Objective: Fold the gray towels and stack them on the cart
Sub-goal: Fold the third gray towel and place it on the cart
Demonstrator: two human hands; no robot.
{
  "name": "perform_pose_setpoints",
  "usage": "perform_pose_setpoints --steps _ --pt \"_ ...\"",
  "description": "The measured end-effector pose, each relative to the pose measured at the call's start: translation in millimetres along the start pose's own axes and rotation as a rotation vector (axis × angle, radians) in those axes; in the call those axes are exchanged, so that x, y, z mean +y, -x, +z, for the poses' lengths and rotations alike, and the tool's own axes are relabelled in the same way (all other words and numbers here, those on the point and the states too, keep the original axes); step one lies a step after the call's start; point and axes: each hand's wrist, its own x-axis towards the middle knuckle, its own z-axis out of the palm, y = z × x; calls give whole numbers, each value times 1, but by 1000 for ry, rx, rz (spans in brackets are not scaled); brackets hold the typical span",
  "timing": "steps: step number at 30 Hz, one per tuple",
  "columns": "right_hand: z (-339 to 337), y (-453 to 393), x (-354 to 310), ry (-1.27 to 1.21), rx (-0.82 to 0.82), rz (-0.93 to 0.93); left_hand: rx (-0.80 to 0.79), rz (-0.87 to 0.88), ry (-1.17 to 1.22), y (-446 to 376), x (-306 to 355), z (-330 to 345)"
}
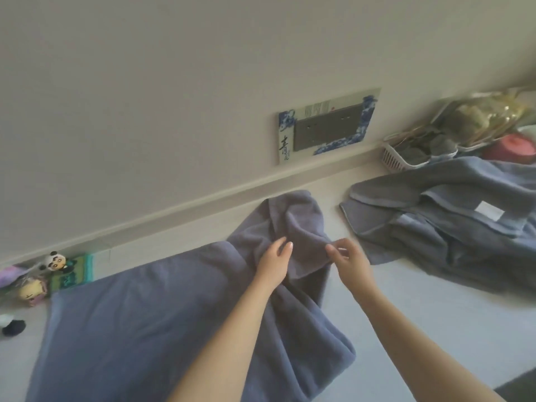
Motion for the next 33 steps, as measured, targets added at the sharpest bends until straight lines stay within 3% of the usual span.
perform_pose_setpoints --steps 3,7,14,17,20,23,25,30,33 --pt "-28 5 -17 -285 49 90 -66 -34 276 -2 19 5" --pt "-65 21 -35 -408 208 68 -205 127 497 2 56 8" --pt "-126 74 -69 -556 465 -59 -421 385 379 41 127 28" --pt "-157 96 -66 -498 620 -66 -527 402 383 60 143 55" --pt "-178 106 -43 -395 675 -5 -580 381 375 79 146 85" --pt "-189 105 -18 -247 612 42 -636 300 343 88 134 116" --pt "-192 99 -5 -160 512 -20 -647 255 301 89 125 136" --pt "-204 67 22 -186 203 28 -669 152 238 80 127 182" --pt "-211 44 37 -119 169 34 -691 121 210 74 138 198"
